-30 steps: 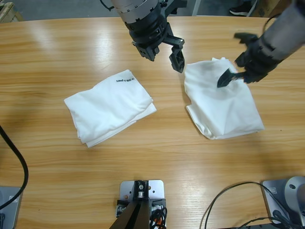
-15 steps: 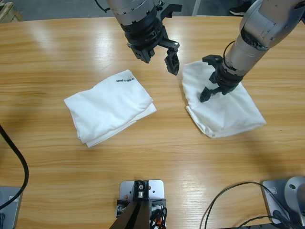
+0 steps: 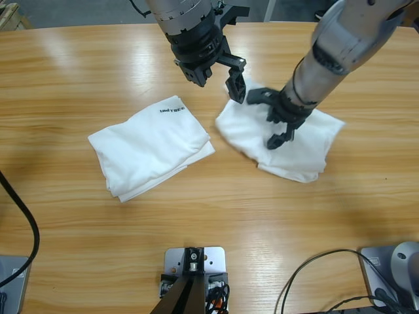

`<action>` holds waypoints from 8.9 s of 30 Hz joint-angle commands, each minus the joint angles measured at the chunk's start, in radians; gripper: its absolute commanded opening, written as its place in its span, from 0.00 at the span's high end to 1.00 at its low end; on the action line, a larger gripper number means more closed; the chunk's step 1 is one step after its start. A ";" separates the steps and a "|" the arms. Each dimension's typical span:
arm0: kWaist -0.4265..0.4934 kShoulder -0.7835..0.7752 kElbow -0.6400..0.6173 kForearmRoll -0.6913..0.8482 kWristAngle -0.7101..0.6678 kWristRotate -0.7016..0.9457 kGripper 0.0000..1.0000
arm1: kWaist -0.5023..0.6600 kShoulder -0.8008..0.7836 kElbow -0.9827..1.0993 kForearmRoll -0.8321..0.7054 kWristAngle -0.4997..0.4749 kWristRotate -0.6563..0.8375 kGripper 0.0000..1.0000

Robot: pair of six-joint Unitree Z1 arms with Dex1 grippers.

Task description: Fold clothes

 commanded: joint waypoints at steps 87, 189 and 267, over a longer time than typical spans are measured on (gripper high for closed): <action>0.101 0.427 -0.606 -0.159 -0.332 -0.402 0.34 | -0.876 -0.393 0.681 -0.360 0.517 0.826 0.15; 0.079 -0.437 0.115 0.149 0.202 -0.797 1.00 | -0.217 -0.271 0.113 -0.162 0.715 0.803 1.00; 0.583 -0.954 1.306 -0.497 0.001 -0.680 1.00 | 0.192 0.360 -1.198 0.578 0.577 0.783 1.00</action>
